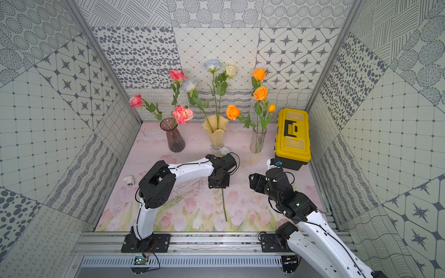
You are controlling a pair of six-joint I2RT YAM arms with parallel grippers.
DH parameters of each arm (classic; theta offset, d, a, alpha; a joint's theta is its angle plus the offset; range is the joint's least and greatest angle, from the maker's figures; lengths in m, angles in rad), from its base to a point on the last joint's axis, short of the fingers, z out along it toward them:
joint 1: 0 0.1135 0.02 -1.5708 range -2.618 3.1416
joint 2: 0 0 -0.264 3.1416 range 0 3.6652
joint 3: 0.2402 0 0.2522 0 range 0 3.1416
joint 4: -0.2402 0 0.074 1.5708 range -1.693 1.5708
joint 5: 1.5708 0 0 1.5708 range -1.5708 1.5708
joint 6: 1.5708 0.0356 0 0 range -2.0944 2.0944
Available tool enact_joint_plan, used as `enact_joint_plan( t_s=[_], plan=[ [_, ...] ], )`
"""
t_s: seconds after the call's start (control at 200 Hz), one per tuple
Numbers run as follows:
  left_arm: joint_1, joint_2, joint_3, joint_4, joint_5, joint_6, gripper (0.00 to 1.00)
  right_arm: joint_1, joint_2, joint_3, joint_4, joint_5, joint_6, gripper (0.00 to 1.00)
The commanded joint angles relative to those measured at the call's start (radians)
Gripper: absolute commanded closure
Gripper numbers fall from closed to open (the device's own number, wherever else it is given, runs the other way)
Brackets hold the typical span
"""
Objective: Arrange the flowers in different vases according to their variety
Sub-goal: Pick up the flower at the center of the board.
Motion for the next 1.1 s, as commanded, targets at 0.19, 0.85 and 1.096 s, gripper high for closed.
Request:
enact_joint_plan(
  t_s=[0.19, 0.85, 1.096],
  plan=[
    [-0.006, -0.031, -0.036, -0.032, -0.018, -0.043, 1.0, -0.01, -0.025, -0.03, 0.006, -0.023, 0.018, 0.25],
    [-0.102, -0.595, -0.164, 0.138, -0.522, 0.274, 1.0, -0.012, -0.019, -0.054, 0.027, -0.055, 0.034, 0.25],
    [-0.078, -0.663, -0.048, 0.378, -0.578, 0.579, 1.0, -0.012, -0.009, -0.081, 0.073, -0.094, 0.053, 0.25]
  ],
)
